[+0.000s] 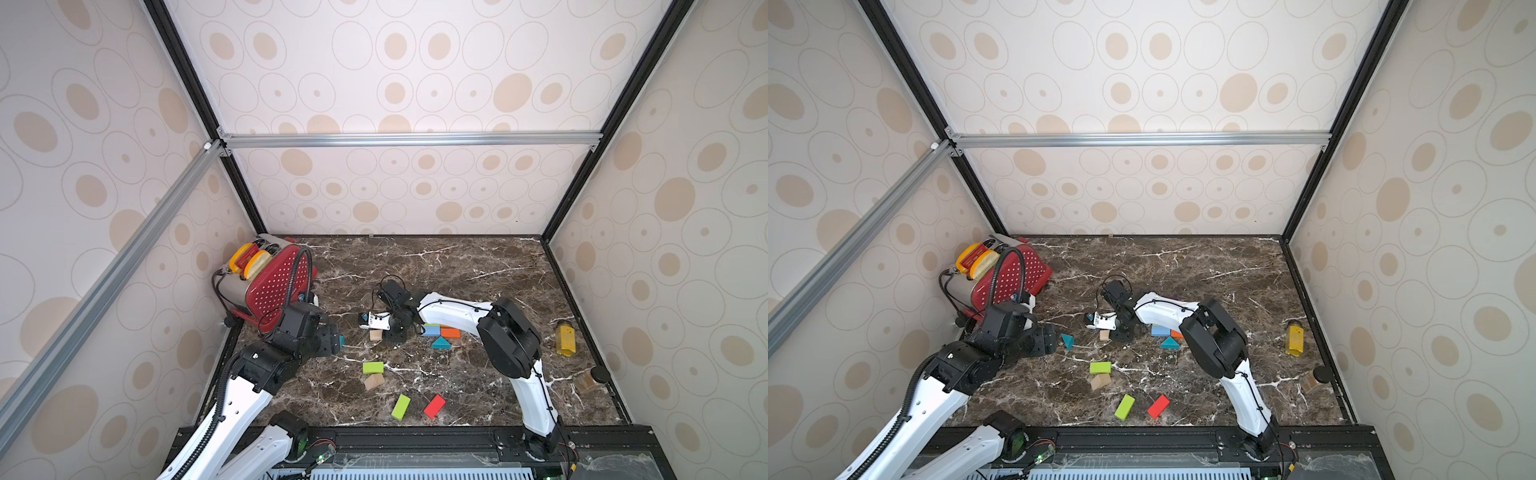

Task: Assemble a piece of candy with building blocks
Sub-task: Assemble the building block at the center of the board.

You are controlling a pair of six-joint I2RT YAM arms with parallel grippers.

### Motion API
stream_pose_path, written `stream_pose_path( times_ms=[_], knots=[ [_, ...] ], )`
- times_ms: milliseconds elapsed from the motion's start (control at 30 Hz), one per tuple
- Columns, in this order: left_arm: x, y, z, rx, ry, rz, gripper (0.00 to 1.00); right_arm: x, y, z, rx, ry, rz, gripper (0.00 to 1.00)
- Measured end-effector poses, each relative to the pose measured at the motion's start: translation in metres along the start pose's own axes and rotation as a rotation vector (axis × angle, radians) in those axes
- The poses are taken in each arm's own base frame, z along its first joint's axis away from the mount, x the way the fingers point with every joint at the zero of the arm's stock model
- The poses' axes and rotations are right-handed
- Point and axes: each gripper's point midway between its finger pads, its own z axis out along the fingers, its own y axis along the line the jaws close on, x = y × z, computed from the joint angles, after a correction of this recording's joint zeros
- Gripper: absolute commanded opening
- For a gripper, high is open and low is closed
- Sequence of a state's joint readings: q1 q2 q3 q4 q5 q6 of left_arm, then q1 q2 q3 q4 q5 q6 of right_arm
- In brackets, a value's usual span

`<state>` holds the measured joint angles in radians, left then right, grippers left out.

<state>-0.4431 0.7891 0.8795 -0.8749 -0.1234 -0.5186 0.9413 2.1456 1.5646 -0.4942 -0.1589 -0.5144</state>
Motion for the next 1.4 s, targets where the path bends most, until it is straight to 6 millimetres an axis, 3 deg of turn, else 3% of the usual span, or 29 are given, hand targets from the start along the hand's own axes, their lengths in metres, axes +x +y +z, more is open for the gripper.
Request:
stream_pose_path(
  times_ms=[300,567,633,767,967,1400],
  knots=[
    [0.0,-0.001,0.0,0.003,-0.001,0.0,0.83,0.001,0.003,-0.004,0.022,0.013,0.042,0.59],
    [-0.001,-0.001,0.0,0.004,-0.003,-0.001,0.83,0.0,0.012,-0.044,0.064,-0.035,0.317,0.63],
    [-0.001,-0.001,-0.001,0.005,-0.005,-0.001,0.83,-0.002,0.012,-0.046,0.079,-0.045,0.399,0.64],
    [-0.001,-0.001,-0.001,0.009,-0.006,-0.001,0.83,0.006,0.025,-0.035,0.064,-0.025,0.555,0.63],
    [-0.001,-0.001,-0.001,0.01,-0.008,-0.002,0.83,0.011,0.029,-0.017,0.062,0.008,0.713,0.56],
    [0.0,-0.001,-0.001,0.011,-0.008,-0.002,0.83,0.003,0.012,-0.002,0.115,0.007,0.911,0.45]
  ],
)
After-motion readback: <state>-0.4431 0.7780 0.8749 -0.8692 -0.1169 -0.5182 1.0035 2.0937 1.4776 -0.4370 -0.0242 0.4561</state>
